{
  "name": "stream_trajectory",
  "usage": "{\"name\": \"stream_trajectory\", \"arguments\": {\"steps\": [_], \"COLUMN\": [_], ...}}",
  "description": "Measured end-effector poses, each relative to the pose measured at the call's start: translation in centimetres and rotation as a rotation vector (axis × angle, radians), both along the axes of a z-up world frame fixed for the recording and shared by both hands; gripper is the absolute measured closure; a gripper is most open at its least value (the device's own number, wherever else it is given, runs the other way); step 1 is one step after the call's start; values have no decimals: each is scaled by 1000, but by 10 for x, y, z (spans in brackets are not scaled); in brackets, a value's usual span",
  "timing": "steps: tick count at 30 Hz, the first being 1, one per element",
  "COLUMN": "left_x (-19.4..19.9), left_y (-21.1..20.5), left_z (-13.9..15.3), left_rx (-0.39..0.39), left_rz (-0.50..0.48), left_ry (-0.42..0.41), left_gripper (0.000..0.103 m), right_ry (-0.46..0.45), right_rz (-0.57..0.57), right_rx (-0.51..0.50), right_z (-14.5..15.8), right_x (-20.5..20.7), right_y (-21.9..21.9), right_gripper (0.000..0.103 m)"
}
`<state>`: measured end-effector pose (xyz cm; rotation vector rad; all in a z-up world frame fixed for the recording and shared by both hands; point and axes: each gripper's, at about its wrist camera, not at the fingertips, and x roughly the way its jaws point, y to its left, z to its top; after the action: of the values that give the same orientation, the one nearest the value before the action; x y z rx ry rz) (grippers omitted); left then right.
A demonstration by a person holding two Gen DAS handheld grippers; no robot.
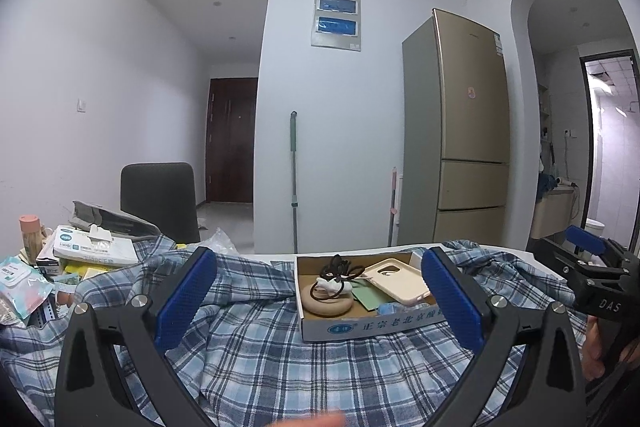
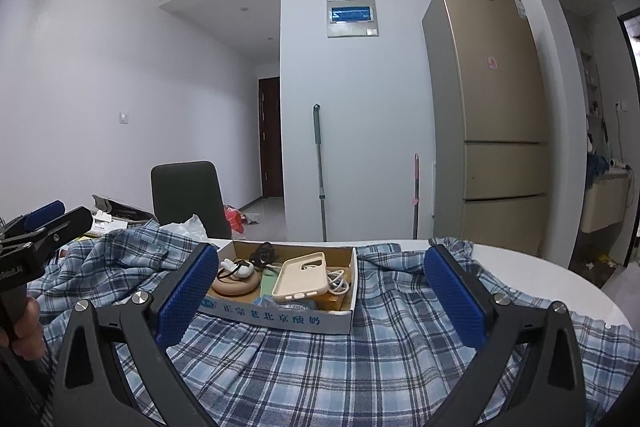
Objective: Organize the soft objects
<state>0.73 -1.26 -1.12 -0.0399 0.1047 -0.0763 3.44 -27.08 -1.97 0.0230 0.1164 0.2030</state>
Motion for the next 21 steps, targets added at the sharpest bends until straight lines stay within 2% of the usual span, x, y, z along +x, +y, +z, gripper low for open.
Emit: {"name": "stream_trajectory", "arguments": {"steps": [11,21], "left_x": [2,-3], "left_y": [1,-5], "left_z": [-1,-1], "left_rx": [-9,25], "left_rz": [8,1], "left_ry": [10,-16], "left_gripper": [0,0], "right_ry": [-18,-4], "right_rz": [1,-1], "right_rx": [-4,-3], "right_z": [2,3], "right_x": [-5,-4], "right_y": [2,0], "right_gripper": [0,0]}}
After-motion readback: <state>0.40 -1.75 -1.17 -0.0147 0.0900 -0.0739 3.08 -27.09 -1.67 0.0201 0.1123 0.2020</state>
